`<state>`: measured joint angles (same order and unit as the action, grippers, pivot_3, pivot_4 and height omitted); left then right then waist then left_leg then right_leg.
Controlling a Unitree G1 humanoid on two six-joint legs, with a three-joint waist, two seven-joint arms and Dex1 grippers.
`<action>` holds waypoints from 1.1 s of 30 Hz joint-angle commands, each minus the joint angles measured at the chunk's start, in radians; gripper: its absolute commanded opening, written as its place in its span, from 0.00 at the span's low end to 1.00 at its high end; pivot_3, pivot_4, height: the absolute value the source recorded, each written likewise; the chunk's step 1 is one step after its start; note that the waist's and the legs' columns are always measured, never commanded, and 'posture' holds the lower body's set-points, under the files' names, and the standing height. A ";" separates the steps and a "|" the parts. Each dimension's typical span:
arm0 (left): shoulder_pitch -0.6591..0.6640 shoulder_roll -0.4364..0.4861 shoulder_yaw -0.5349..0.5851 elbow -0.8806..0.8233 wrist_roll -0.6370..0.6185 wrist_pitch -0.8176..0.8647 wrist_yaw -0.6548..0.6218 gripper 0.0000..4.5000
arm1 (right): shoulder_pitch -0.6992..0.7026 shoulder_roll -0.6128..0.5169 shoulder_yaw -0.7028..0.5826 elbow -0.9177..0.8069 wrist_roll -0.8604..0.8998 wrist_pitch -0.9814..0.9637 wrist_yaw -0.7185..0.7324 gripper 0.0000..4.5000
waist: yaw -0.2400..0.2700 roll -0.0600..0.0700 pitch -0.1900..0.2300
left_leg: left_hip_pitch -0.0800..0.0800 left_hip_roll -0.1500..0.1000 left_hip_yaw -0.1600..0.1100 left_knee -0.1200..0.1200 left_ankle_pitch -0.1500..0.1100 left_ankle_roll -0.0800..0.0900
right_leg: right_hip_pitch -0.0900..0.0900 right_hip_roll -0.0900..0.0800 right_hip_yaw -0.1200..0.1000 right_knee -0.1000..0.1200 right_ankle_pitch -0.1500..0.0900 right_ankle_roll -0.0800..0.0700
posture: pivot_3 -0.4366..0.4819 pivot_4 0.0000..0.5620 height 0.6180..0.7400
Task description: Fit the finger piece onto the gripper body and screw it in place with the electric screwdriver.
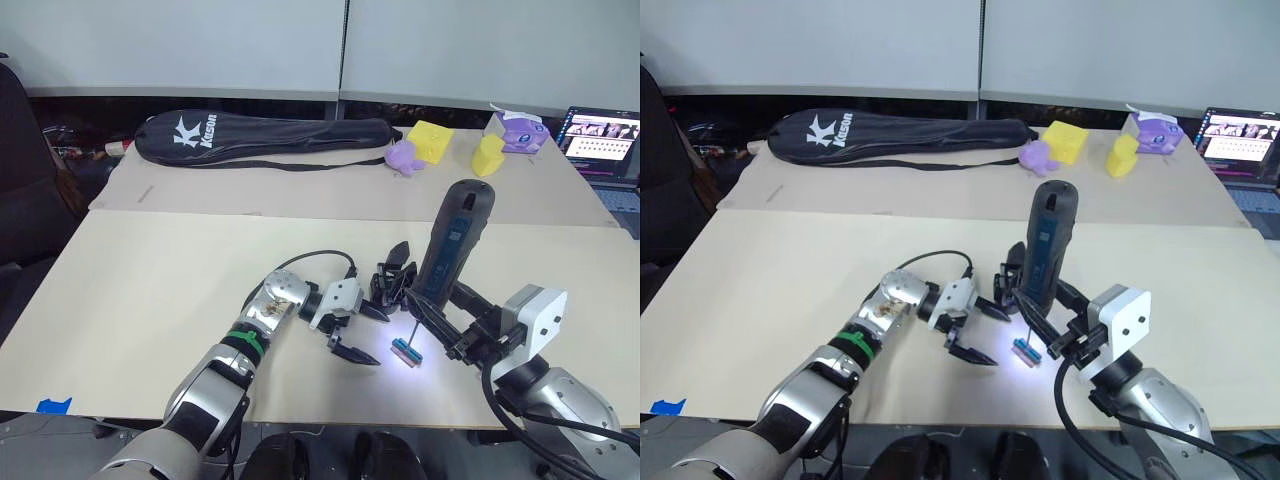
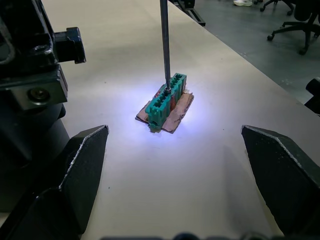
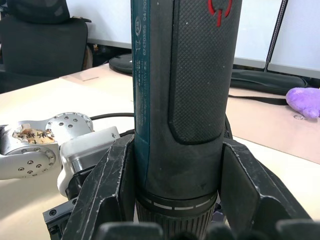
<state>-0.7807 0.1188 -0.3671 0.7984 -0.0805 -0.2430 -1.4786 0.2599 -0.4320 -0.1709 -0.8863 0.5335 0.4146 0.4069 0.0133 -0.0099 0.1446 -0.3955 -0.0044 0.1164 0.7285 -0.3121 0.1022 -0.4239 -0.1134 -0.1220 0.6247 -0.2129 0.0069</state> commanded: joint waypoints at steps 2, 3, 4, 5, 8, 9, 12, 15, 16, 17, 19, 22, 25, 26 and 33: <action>-0.021 -0.008 0.014 -0.012 -0.002 -0.018 0.002 1.00 | -0.014 0.007 -0.018 -0.026 0.004 -0.050 0.001 0.42 | 0.000 0.000 0.000 | 0.000 0.000 0.000 0.000 0.000 0.000 | 0.000 0.000 0.000 0.000 0.000 0.000 | 0.48 0.27 1.00; -0.022 -0.008 0.014 -0.012 -0.002 -0.018 0.002 1.00 | -0.013 0.007 -0.019 -0.024 0.004 -0.051 0.002 0.42 | 0.000 0.000 0.000 | 0.000 0.000 0.000 0.000 0.000 0.000 | 0.000 0.000 0.000 0.000 0.000 0.000 | 0.48 0.27 1.00; -0.022 -0.008 0.014 -0.012 -0.002 -0.018 0.002 1.00 | -0.014 0.007 -0.021 -0.023 0.005 -0.051 0.002 0.42 | 0.000 0.000 0.000 | 0.000 0.000 0.000 0.000 0.000 0.000 | 0.000 0.000 0.000 0.000 0.000 0.000 | 0.48 0.27 1.00; -0.021 -0.008 0.014 -0.012 -0.002 -0.018 0.002 1.00 | -0.014 0.006 -0.022 -0.022 0.005 -0.051 0.002 0.42 | 0.000 0.000 0.000 | 0.000 0.000 0.000 0.000 0.000 0.000 | 0.000 0.000 0.000 0.000 0.000 0.000 | 0.48 0.27 1.00; -0.022 -0.009 0.014 -0.013 -0.003 -0.018 0.003 1.00 | -0.014 0.006 -0.023 -0.022 0.005 -0.050 0.001 0.42 | 0.000 0.000 0.000 | 0.000 0.000 0.000 0.000 0.000 0.000 | 0.000 0.000 0.000 0.000 0.000 0.000 | 0.48 0.27 1.00; -0.022 -0.009 0.015 -0.013 -0.004 -0.018 0.003 1.00 | -0.015 0.006 -0.024 -0.023 0.006 -0.048 0.000 0.42 | 0.000 0.000 0.000 | 0.000 0.000 0.000 0.000 0.000 0.000 | 0.000 0.000 0.000 0.000 0.000 0.000 | 0.48 0.27 1.00; -0.021 -0.010 0.015 -0.014 -0.004 -0.019 0.002 1.00 | -0.019 0.005 -0.025 -0.024 0.010 -0.042 -0.004 0.42 | 0.000 0.000 0.000 | 0.000 0.000 0.000 0.000 0.000 0.000 | 0.000 0.000 0.000 0.000 0.000 0.000 | 0.48 0.27 1.00; -0.022 -0.010 0.015 -0.014 -0.004 -0.019 0.002 1.00 | -0.021 0.003 -0.029 -0.027 0.013 -0.039 -0.007 0.42 | 0.000 0.000 0.000 | 0.000 0.000 0.000 0.000 0.000 0.000 | 0.000 0.000 0.000 0.000 0.000 0.000 | 0.48 0.27 1.00; -0.022 -0.011 0.015 -0.013 -0.004 -0.020 0.003 1.00 | -0.022 0.003 -0.032 -0.027 0.015 -0.037 -0.009 0.42 | 0.000 0.000 0.000 | 0.000 0.000 0.000 0.000 0.000 0.000 | 0.000 0.000 0.000 0.000 0.000 0.000 | 0.48 0.27 1.00; -0.023 -0.011 0.016 -0.012 -0.004 -0.020 0.003 1.00 | -0.023 0.002 -0.035 -0.029 0.018 -0.035 -0.010 0.42 | 0.000 0.000 0.000 | 0.000 0.000 0.000 0.000 0.000 0.000 | 0.000 0.000 0.000 0.000 0.000 0.000 | 0.48 0.27 1.00; -0.023 -0.011 0.016 -0.012 -0.004 -0.021 0.002 1.00 | -0.025 0.000 -0.038 -0.033 0.022 -0.032 -0.013 0.42 | 0.000 0.000 0.000 | 0.000 0.000 0.000 0.000 0.000 0.000 | 0.000 0.000 0.000 0.000 0.000 0.000 | 0.48 0.27 1.00; -0.024 -0.011 0.017 -0.011 -0.004 -0.022 0.002 1.00 | -0.026 -0.001 -0.038 -0.040 0.027 -0.026 -0.016 0.42 | 0.000 0.000 0.000 | 0.000 0.000 0.000 0.000 0.000 0.000 | 0.000 0.000 0.000 0.000 0.000 0.000 | 0.48 0.27 1.00; -0.025 -0.011 0.017 -0.010 -0.003 -0.022 0.002 1.00 | -0.023 -0.004 -0.035 -0.047 0.029 -0.023 -0.018 0.42 | 0.000 0.000 0.000 | 0.000 0.000 0.000 0.000 0.000 0.000 | 0.000 0.000 0.000 0.000 0.000 0.000 | 0.48 0.27 1.00; -0.025 -0.011 0.017 -0.009 -0.003 -0.023 0.002 1.00 | -0.022 -0.004 -0.033 -0.050 0.032 -0.022 -0.019 0.42 | 0.000 0.000 0.000 | 0.000 0.000 0.000 0.000 0.000 0.000 | 0.000 0.000 0.000 0.000 0.000 0.000 | 0.48 0.27 1.00; -0.031 -0.011 0.017 -0.002 0.000 -0.027 0.005 1.00 | -0.013 -0.007 -0.028 -0.057 0.037 -0.021 -0.018 0.42 | 0.000 0.000 0.000 | 0.000 0.000 0.000 0.000 0.000 0.000 | 0.000 0.000 0.000 0.000 0.000 0.000 | 0.48 0.27 1.00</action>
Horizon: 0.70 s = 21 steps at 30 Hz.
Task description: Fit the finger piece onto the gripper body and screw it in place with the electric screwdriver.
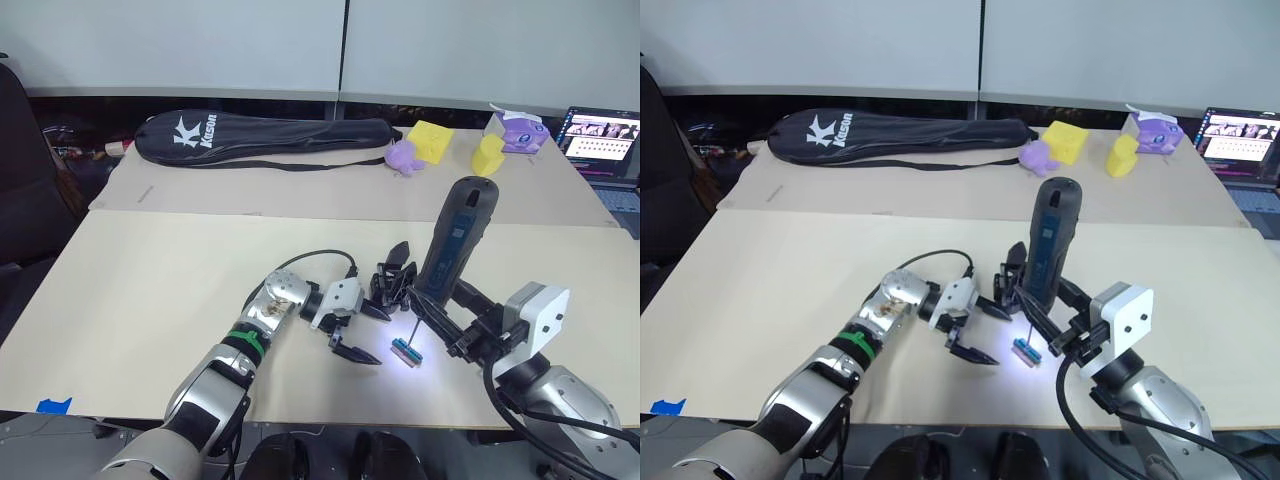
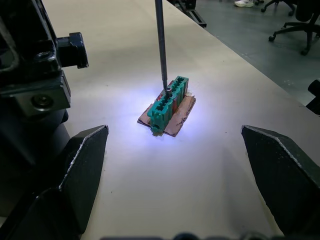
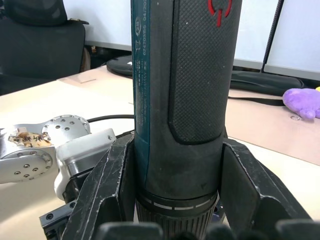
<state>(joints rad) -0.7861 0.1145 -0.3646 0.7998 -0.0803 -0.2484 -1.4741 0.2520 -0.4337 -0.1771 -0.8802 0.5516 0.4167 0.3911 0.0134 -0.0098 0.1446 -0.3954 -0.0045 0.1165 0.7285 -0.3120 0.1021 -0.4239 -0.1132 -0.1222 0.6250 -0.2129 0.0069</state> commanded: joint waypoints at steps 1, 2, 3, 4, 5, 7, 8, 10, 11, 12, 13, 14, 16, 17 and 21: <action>-0.026 -0.007 0.015 -0.002 0.000 -0.022 0.001 1.00 | -0.003 -0.006 -0.022 -0.062 0.020 -0.024 -0.002 0.42 | 0.000 0.000 0.000 | 0.000 0.000 0.000 0.000 0.000 0.000 | 0.000 0.000 0.000 0.000 0.000 0.000 | 0.48 0.27 1.00; -0.027 -0.007 0.015 -0.001 0.000 -0.023 0.002 1.00 | -0.002 -0.007 -0.022 -0.062 0.021 -0.025 -0.001 0.42 | 0.000 0.000 0.000 | 0.000 0.000 0.000 0.000 0.000 0.000 | 0.000 0.000 0.000 0.000 0.000 0.000 | 0.48 0.27 1.00; -0.029 -0.007 0.016 0.000 -0.001 -0.023 0.001 1.00 | -0.001 -0.008 -0.022 -0.061 0.022 -0.025 -0.001 0.42 | 0.000 0.000 0.000 | 0.000 0.000 0.000 0.000 0.000 0.000 | 0.000 0.000 0.000 0.000 0.000 0.000 | 0.48 0.27 1.00; -0.030 -0.007 0.016 0.001 -0.001 -0.023 0.001 1.00 | 0.001 -0.009 -0.022 -0.060 0.021 -0.027 0.000 0.42 | 0.000 0.000 0.000 | 0.000 0.000 0.000 0.000 0.000 0.000 | 0.000 0.000 0.000 0.000 0.000 0.000 | 0.48 0.27 1.00; -0.031 -0.008 0.016 0.001 -0.001 -0.024 0.001 1.00 | 0.005 -0.010 -0.021 -0.059 0.019 -0.030 0.002 0.42 | 0.000 0.000 0.000 | 0.000 0.000 0.000 0.000 0.000 0.000 | 0.000 0.000 0.000 0.000 0.000 0.000 | 0.48 0.27 1.00; -0.032 -0.008 0.017 0.003 -0.002 -0.024 0.001 1.00 | 0.008 -0.010 -0.024 -0.057 0.016 -0.035 0.003 0.42 | 0.000 0.000 0.000 | 0.000 0.000 0.000 0.000 0.000 0.000 | 0.000 0.000 0.000 0.000 0.000 0.000 | 0.48 0.27 1.00; -0.033 -0.008 0.017 0.004 -0.001 -0.025 0.001 1.00 | 0.009 -0.010 -0.026 -0.056 0.015 -0.037 0.003 0.42 | 0.000 0.000 0.000 | 0.000 0.000 0.000 0.000 0.000 0.000 | 0.000 0.000 0.000 0.000 0.000 0.000 | 0.48 0.27 1.00; -0.033 -0.008 0.017 0.005 -0.001 -0.025 0.001 1.00 | 0.013 -0.010 -0.030 -0.054 0.016 -0.039 0.005 0.42 | 0.000 0.000 0.000 | 0.000 0.000 0.000 0.000 0.000 0.000 | 0.000 0.000 0.000 0.000 0.000 0.000 | 0.48 0.27 1.00; -0.033 -0.008 0.017 0.005 -0.001 -0.025 0.000 1.00 | 0.016 -0.009 -0.031 -0.053 0.015 -0.042 0.006 0.42 | 0.000 0.000 0.000 | 0.000 0.000 0.000 0.000 0.000 0.000 | 0.000 0.000 0.000 0.000 0.000 0.000 | 0.48 0.27 1.00; -0.033 -0.008 0.017 0.005 -0.001 -0.025 0.000 1.00 | 0.018 -0.009 -0.032 -0.052 0.014 -0.043 0.007 0.42 | 0.000 0.000 0.000 | 0.000 0.000 0.000 0.000 0.000 0.000 | 0.000 0.000 0.000 0.000 0.000 0.000 | 0.48 0.27 1.00; -0.033 -0.009 0.017 0.005 -0.001 -0.024 0.000 1.00 | 0.019 -0.009 -0.032 -0.052 0.013 -0.045 0.008 0.42 | 0.000 0.000 0.000 | 0.000 0.000 0.000 0.000 0.000 0.000 | 0.000 0.000 0.000 0.000 0.000 0.000 | 0.48 0.27 1.00; -0.033 -0.009 0.017 0.005 -0.002 -0.024 0.000 1.00 | 0.019 -0.009 -0.031 -0.051 0.012 -0.045 0.007 0.42 | 0.000 0.000 0.000 | 0.000 0.000 0.000 0.000 0.000 0.000 | 0.000 0.000 0.000 0.000 0.000 0.000 | 0.48 0.27 1.00; -0.032 -0.009 0.017 0.004 -0.002 -0.023 0.000 1.00 | 0.019 -0.009 -0.032 -0.051 0.013 -0.046 0.007 0.42 | 0.000 0.000 0.000 | 0.000 0.000 0.000 0.000 0.000 0.000 | 0.000 0.000 0.000 0.000 0.000 0.000 | 0.48 0.27 1.00; -0.031 -0.009 0.016 0.002 -0.002 -0.023 0.000 1.00 | 0.015 -0.009 -0.031 -0.050 0.014 -0.046 0.006 0.42 | 0.000 0.000 0.000 | 0.000 0.000 0.000 0.000 0.000 0.000 | 0.000 0.000 0.000 0.000 0.000 0.000 | 0.48 0.27 1.00; -0.029 -0.009 0.015 -0.001 -0.002 -0.023 -0.001 1.00 | 0.000 -0.008 -0.029 -0.046 0.016 -0.042 0.001 0.42 | 0.000 0.000 0.000 | 0.000 0.000 0.000 0.000 0.000 0.000 | 0.000 0.000 0.000 0.000 0.000 0.000 | 0.48 0.27 1.00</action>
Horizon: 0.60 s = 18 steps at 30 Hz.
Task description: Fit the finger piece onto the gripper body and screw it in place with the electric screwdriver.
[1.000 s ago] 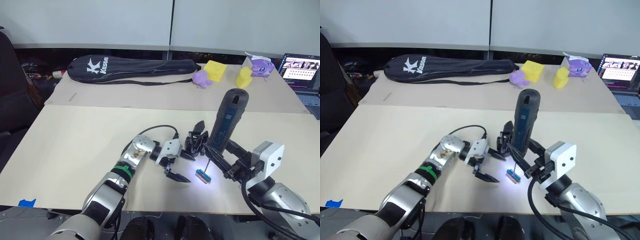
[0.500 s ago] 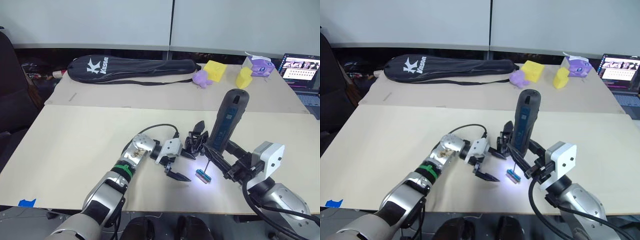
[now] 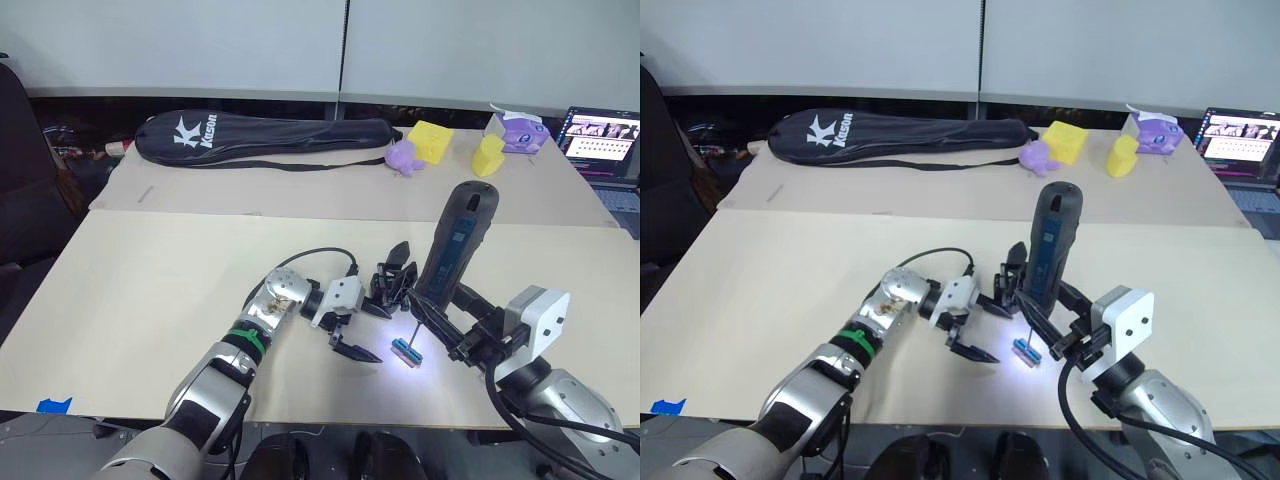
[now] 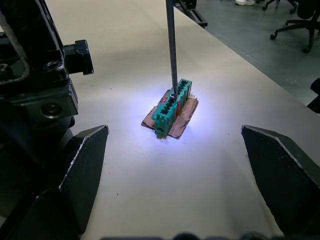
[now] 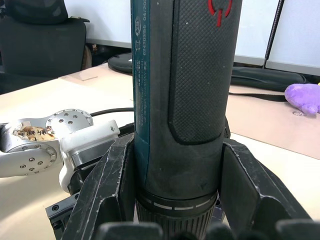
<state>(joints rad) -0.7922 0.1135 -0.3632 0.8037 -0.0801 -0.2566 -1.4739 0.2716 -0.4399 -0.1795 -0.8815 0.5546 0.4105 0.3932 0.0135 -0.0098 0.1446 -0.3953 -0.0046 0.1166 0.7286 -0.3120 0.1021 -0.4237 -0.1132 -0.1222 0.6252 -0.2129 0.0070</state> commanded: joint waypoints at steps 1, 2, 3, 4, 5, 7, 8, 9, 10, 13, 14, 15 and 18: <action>-0.022 -0.008 0.013 -0.005 -0.002 -0.015 -0.001 1.00 | -0.022 -0.001 -0.024 -0.043 0.013 -0.034 -0.002 0.42 | 0.000 0.000 0.000 | 0.000 0.000 0.000 0.000 0.000 0.000 | 0.000 0.000 0.000 0.000 0.000 0.000 | 0.48 0.27 1.00; -0.021 -0.008 0.013 -0.006 -0.002 -0.015 -0.001 1.00 | -0.023 -0.001 -0.022 -0.042 0.014 -0.033 -0.003 0.42 | 0.000 0.000 0.000 | 0.000 0.000 0.000 0.000 0.000 0.000 | 0.000 0.000 0.000 0.000 0.000 0.000 | 0.48 0.27 1.00; -0.021 -0.008 0.013 -0.007 -0.002 -0.015 -0.001 1.00 | -0.024 -0.001 -0.021 -0.041 0.013 -0.033 -0.003 0.42 | 0.000 0.000 0.000 | 0.000 0.000 0.000 0.000 0.000 0.000 | 0.000 0.000 0.000 0.000 0.000 0.000 | 0.48 0.27 1.00; -0.020 -0.008 0.013 -0.008 -0.002 -0.015 -0.001 1.00 | -0.024 -0.001 -0.019 -0.041 0.012 -0.032 -0.003 0.42 | 0.000 0.000 0.000 | 0.000 0.000 0.000 0.000 0.000 0.000 | 0.000 0.000 0.000 0.000 0.000 0.000 | 0.48 0.27 1.00; -0.020 -0.008 0.013 -0.009 -0.003 -0.015 -0.001 1.00 | -0.026 -0.001 -0.018 -0.040 0.010 -0.032 -0.003 0.42 | 0.000 0.000 0.000 | 0.000 0.000 0.000 0.000 0.000 0.000 | 0.000 0.000 0.000 0.000 0.000 0.000 | 0.48 0.27 1.00; -0.019 -0.007 0.014 -0.010 -0.003 -0.015 -0.002 1.00 | -0.030 -0.002 -0.018 -0.037 0.010 -0.029 -0.005 0.42 | 0.000 0.000 0.000 | 0.000 0.000 0.000 0.000 0.000 0.000 | 0.000 0.000 0.000 0.000 0.000 0.000 | 0.48 0.27 1.00; -0.019 -0.007 0.014 -0.010 -0.003 -0.015 -0.002 1.00 | -0.032 -0.002 -0.018 -0.037 0.011 -0.027 -0.006 0.42 | 0.000 0.000 0.000 | 0.000 0.000 0.000 0.000 0.000 0.000 | 0.000 0.000 0.000 0.000 0.000 0.000 | 0.48 0.27 1.00; -0.019 -0.006 0.014 -0.010 -0.003 -0.014 -0.002 1.00 | -0.031 -0.003 -0.018 -0.037 0.011 -0.025 -0.006 0.42 | 0.000 0.000 0.000 | 0.000 0.000 0.000 0.000 0.000 0.000 | 0.000 0.000 0.000 0.000 0.000 0.000 | 0.48 0.27 1.00; -0.019 -0.006 0.014 -0.010 -0.003 -0.014 -0.002 1.00 | -0.030 -0.003 -0.018 -0.037 0.012 -0.023 -0.006 0.42 | 0.000 0.000 0.000 | 0.000 0.000 0.000 0.000 0.000 0.000 | 0.000 0.000 0.000 0.000 0.000 0.000 | 0.48 0.27 1.00; -0.019 -0.006 0.014 -0.010 -0.003 -0.014 -0.001 1.00 | -0.025 -0.003 -0.018 -0.036 0.012 -0.020 -0.007 0.42 | 0.000 0.000 0.000 | 0.000 0.000 0.000 0.000 0.000 0.000 | 0.000 0.000 0.000 0.000 0.000 0.000 | 0.48 0.27 1.00; -0.019 -0.007 0.014 -0.010 -0.003 -0.014 -0.001 1.00 | -0.024 -0.003 -0.018 -0.036 0.012 -0.019 -0.006 0.42 | 0.000 0.000 0.000 | 0.000 0.000 0.000 0.000 0.000 0.000 | 0.000 0.000 0.000 0.000 0.000 0.000 | 0.48 0.27 1.00; -0.020 -0.007 0.014 -0.010 -0.003 -0.014 -0.001 1.00 | -0.024 -0.003 -0.018 -0.036 0.013 -0.018 -0.007 0.42 | 0.000 0.000 0.000 | 0.000 0.000 0.000 0.000 0.000 0.000 | 0.000 0.000 0.000 0.000 0.000 0.000 | 0.48 0.27 1.00; -0.021 -0.006 0.015 -0.008 -0.003 -0.014 -0.002 1.00 | -0.025 -0.003 -0.016 -0.037 0.012 -0.015 -0.010 0.42 | 0.000 0.000 0.000 | 0.000 0.000 0.000 0.000 0.000 0.000 | 0.000 0.000 0.000 0.000 0.000 0.000 | 0.48 0.27 1.00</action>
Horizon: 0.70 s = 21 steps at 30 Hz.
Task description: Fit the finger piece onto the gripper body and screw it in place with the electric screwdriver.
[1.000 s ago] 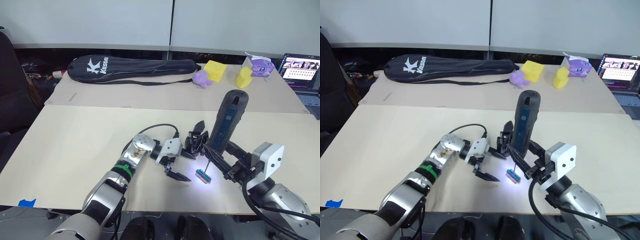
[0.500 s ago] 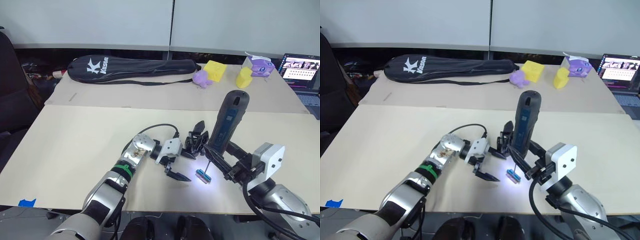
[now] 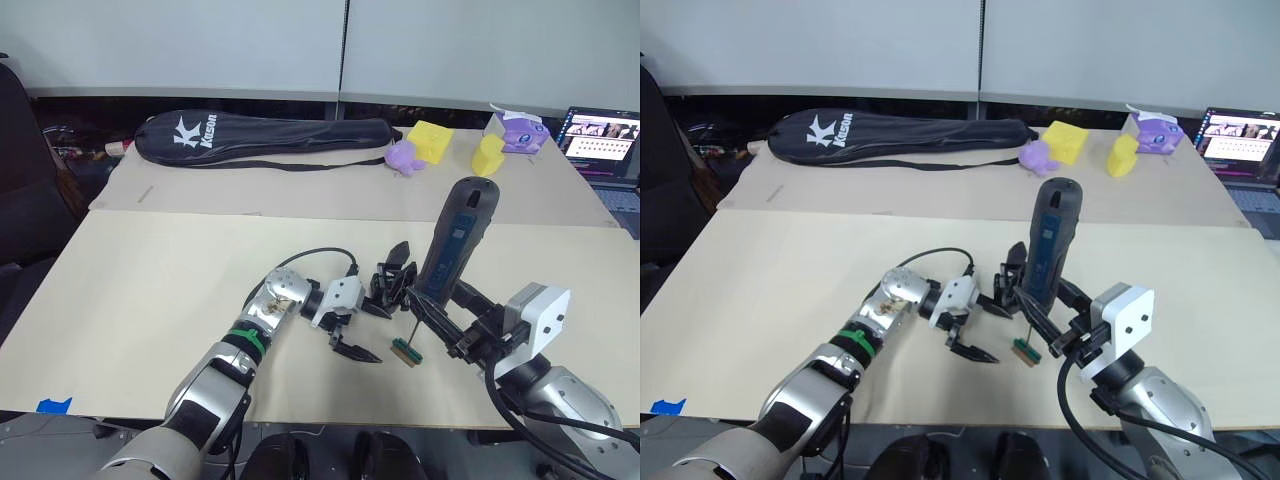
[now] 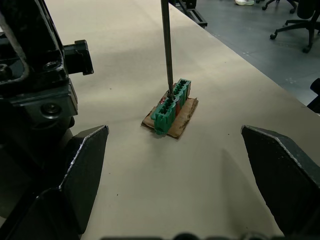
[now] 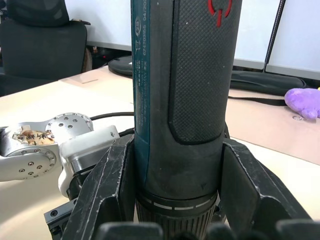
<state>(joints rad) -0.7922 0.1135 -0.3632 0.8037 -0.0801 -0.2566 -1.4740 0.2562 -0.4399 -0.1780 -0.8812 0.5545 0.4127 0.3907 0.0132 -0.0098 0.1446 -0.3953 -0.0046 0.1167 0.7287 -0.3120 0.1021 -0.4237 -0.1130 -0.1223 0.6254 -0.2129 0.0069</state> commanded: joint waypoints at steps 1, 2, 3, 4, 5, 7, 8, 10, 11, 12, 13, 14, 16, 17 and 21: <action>-0.021 -0.006 0.015 -0.007 -0.003 -0.014 -0.001 1.00 | -0.009 -0.003 -0.019 -0.038 0.013 -0.016 -0.008 0.42 | 0.000 0.000 0.000 | 0.000 0.000 0.000 0.000 0.000 0.000 | 0.000 0.000 0.000 0.000 0.000 0.000 | 0.48 0.27 1.00; -0.021 -0.006 0.015 -0.007 -0.003 -0.015 -0.001 1.00 | -0.008 -0.003 -0.021 -0.039 0.015 -0.015 -0.009 0.42 | 0.000 0.000 0.000 | 0.000 0.000 0.000 0.000 0.000 0.000 | 0.000 0.000 0.000 0.000 0.000 0.000 | 0.48 0.27 1.00; -0.021 -0.006 0.015 -0.007 -0.003 -0.015 -0.001 1.00 | -0.008 -0.004 -0.024 -0.040 0.016 -0.014 -0.009 0.42 | 0.000 0.000 0.000 | 0.000 0.000 0.000 0.000 0.000 0.000 | 0.000 0.000 0.000 0.000 0.000 0.000 | 0.48 0.27 1.00; -0.021 -0.006 0.015 -0.006 -0.003 -0.015 -0.001 1.00 | -0.008 -0.004 -0.025 -0.041 0.017 -0.013 -0.009 0.42 | 0.000 0.000 0.000 | 0.000 0.000 0.000 0.000 0.000 0.000 | 0.000 0.000 0.000 0.000 0.000 0.000 | 0.48 0.27 1.00; -0.021 -0.006 0.015 -0.006 -0.003 -0.016 -0.001 1.00 | -0.009 -0.004 -0.028 -0.042 0.021 -0.010 -0.011 0.42 | 0.000 0.000 0.000 | 0.000 0.000 0.000 0.000 0.000 0.000 | 0.000 0.000 0.000 0.000 0.000 0.000 | 0.48 0.27 1.00; -0.022 -0.005 0.015 -0.005 -0.003 -0.015 -0.001 1.00 | -0.011 -0.005 -0.032 -0.044 0.024 -0.006 -0.014 0.42 | 0.000 0.000 0.000 | 0.000 0.000 0.000 0.000 0.000 0.000 | 0.000 0.000 0.000 0.000 0.000 0.000 | 0.48 0.27 1.00; -0.022 -0.006 0.015 -0.005 -0.003 -0.015 -0.002 1.00 | -0.013 -0.005 -0.032 -0.044 0.025 -0.004 -0.016 0.42 | 0.000 0.000 0.000 | 0.000 0.000 0.000 0.000 0.000 0.000 | 0.000 0.000 0.000 0.000 0.000 0.000 | 0.48 0.27 1.00; -0.022 -0.006 0.015 -0.006 -0.003 -0.015 -0.002 1.00 | -0.018 -0.005 -0.030 -0.042 0.026 -0.001 -0.020 0.42 | 0.000 0.000 0.000 | 0.000 0.000 0.000 0.000 0.000 0.000 | 0.000 0.000 0.000 0.000 0.000 0.000 | 0.48 0.27 1.00; -0.021 -0.006 0.015 -0.006 -0.003 -0.014 -0.003 1.00 | -0.022 -0.006 -0.029 -0.041 0.027 0.001 -0.023 0.42 | 0.000 0.000 0.000 | 0.000 0.000 0.000 0.000 0.000 0.000 | 0.000 0.000 0.000 0.000 0.000 0.000 | 0.48 0.27 1.00; -0.022 -0.006 0.015 -0.006 -0.003 -0.014 -0.003 1.00 | -0.026 -0.007 -0.029 -0.040 0.028 0.002 -0.026 0.42 | 0.000 0.000 0.000 | 0.000 0.000 0.000 0.000 0.000 0.000 | 0.000 0.000 0.000 0.000 0.000 0.000 | 0.48 0.27 1.00; -0.022 -0.006 0.015 -0.006 -0.003 -0.014 -0.003 1.00 | -0.029 -0.008 -0.028 -0.039 0.030 0.003 -0.029 0.42 | 0.000 0.000 0.000 | 0.000 0.000 0.000 0.000 0.000 0.000 | 0.000 0.000 0.000 0.000 0.000 0.000 | 0.48 0.27 1.00; -0.022 -0.006 0.015 -0.006 -0.003 -0.014 -0.003 1.00 | -0.031 -0.010 -0.028 -0.038 0.031 0.004 -0.031 0.42 | 0.000 0.000 0.000 | 0.000 0.000 0.000 0.000 0.000 0.000 | 0.000 0.000 0.000 0.000 0.000 0.000 | 0.48 0.27 1.00; -0.022 -0.006 0.015 -0.006 -0.003 -0.015 -0.003 1.00 | -0.034 -0.013 -0.028 -0.037 0.034 0.006 -0.034 0.42 | 0.000 0.000 0.000 | 0.000 0.000 0.000 0.000 0.000 0.000 | 0.000 0.000 0.000 0.000 0.000 0.000 | 0.48 0.27 1.00; -0.022 -0.005 0.015 -0.006 -0.003 -0.015 -0.003 1.00 | -0.035 -0.014 -0.028 -0.037 0.036 0.006 -0.036 0.42 | 0.000 0.000 0.000 | 0.000 0.000 0.000 0.000 0.000 0.000 | 0.000 0.000 0.000 0.000 0.000 0.000 | 0.48 0.27 1.00; -0.022 -0.005 0.015 -0.008 -0.003 -0.015 -0.002 1.00 | -0.033 -0.020 -0.026 -0.037 0.039 0.007 -0.039 0.42 | 0.000 0.000 0.000 | 0.000 0.000 0.000 0.000 0.000 0.000 | 0.000 0.000 0.000 0.000 0.000 0.000 | 0.48 0.27 1.00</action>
<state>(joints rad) -0.7922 0.1137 -0.3632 0.8037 -0.0801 -0.2566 -1.4741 0.2408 -0.4564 -0.1784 -0.8812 0.5722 0.4237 0.3598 0.0132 -0.0098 0.1446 -0.3952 -0.0047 0.1168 0.7288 -0.3120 0.1021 -0.4237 -0.1129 -0.1222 0.6254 -0.2129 0.0070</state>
